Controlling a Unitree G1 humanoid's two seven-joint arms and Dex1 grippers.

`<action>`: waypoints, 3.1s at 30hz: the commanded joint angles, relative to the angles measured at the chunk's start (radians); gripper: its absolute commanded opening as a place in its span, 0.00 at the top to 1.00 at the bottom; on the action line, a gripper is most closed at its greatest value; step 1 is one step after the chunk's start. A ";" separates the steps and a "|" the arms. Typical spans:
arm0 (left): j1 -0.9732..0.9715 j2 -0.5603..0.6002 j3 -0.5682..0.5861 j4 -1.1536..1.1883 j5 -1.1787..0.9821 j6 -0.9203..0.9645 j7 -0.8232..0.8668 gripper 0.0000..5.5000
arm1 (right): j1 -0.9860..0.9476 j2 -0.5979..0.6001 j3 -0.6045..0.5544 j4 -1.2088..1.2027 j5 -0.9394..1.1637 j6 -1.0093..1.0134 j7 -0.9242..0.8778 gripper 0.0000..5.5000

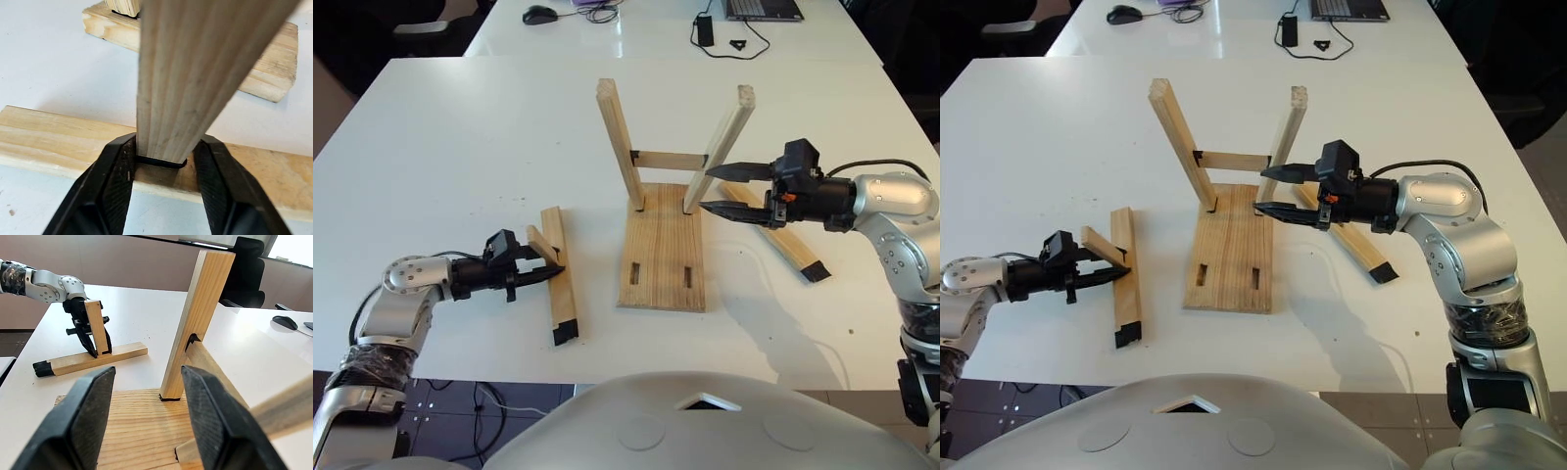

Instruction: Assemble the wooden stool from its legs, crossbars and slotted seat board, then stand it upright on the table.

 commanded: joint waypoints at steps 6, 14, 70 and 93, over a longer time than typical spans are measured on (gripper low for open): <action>0.006 -0.017 0.013 0.028 0.051 0.035 0.021 0.50 | -0.013 -0.002 -0.001 0.011 -0.007 -0.014 0.002 0.56; -0.028 -0.036 0.163 -0.272 -0.125 0.192 0.107 0.50 | -0.009 0.008 -0.005 0.009 -0.008 -0.021 -0.015 0.56; -0.088 -0.116 0.386 -0.636 -0.359 0.506 0.327 0.50 | -0.003 0.013 -0.007 0.012 -0.005 -0.041 -0.042 0.56; 0.050 -0.299 0.268 -0.509 -0.236 0.382 0.361 0.50 | -0.038 0.001 0.004 0.045 -0.013 -0.039 0.004 0.56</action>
